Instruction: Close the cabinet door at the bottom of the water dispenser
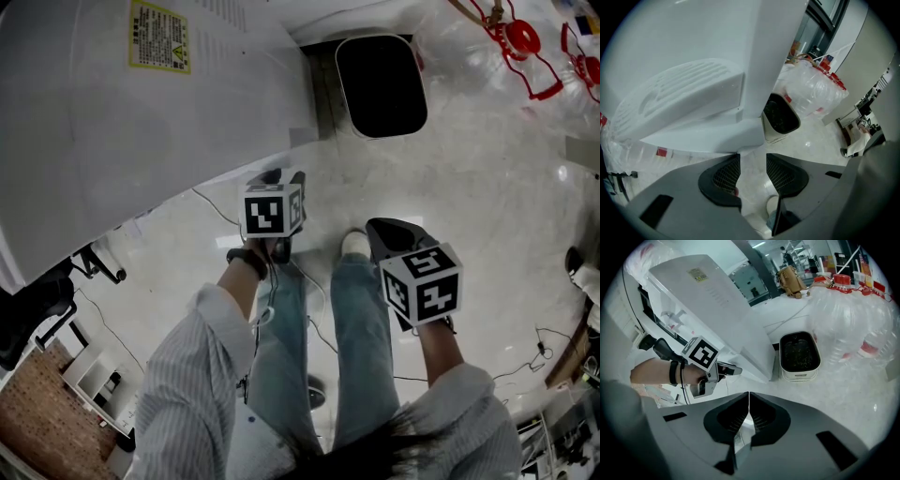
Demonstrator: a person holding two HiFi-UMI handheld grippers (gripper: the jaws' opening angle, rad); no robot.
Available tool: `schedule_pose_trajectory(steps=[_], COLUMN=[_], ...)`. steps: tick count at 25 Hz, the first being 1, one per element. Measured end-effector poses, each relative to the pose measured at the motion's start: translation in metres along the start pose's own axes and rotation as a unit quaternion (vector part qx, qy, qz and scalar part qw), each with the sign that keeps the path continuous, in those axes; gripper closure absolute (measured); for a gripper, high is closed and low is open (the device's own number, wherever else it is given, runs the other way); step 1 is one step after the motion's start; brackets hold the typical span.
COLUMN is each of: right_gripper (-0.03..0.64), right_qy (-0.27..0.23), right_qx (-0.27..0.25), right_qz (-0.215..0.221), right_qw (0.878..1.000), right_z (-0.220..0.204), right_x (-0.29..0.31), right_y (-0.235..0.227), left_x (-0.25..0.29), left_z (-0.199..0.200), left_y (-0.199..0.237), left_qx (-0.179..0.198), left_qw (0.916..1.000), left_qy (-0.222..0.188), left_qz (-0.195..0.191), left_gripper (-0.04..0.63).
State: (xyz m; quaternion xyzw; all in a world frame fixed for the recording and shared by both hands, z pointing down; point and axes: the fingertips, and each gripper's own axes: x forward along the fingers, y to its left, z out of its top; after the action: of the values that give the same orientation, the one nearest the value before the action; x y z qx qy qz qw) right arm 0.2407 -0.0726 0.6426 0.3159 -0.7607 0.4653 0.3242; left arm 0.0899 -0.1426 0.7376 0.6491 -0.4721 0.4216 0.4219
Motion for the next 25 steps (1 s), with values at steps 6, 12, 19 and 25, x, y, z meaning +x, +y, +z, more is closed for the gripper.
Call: schedule_pose_trajectory(steps=[6, 12, 19, 25], right_gripper=[0.601, 0.601, 0.601, 0.601], right_qy=[0.003, -0.001, -0.001, -0.005], right_qx=[0.006, 0.006, 0.004, -0.016], right_qz=[-0.001, 0.003, -0.004, -0.015], right_qw=[1.0, 1.0, 1.0, 1.0], right_z=[-0.005, -0.006, -0.011, -0.008], right_x=[0.002, 0.002, -0.006, -0.028], right_y=[-0.002, 0.0, 0.001, 0.022], left_x=[-0.001, -0.001, -0.01, -0.054], left_z=[0.021, 0.027, 0.021, 0.01], left_y=[0.009, 0.018, 0.006, -0.029], left_qx=[-0.007, -0.008, 0.001, 0.009], left_qw=[0.9996, 0.9991, 0.9992, 0.9981], left_qy=[-0.021, -0.037, -0.038, -0.051], left_qz=[0.016, 0.021, 0.013, -0.033], left_gripper=[0.413, 0.413, 0.413, 0.413])
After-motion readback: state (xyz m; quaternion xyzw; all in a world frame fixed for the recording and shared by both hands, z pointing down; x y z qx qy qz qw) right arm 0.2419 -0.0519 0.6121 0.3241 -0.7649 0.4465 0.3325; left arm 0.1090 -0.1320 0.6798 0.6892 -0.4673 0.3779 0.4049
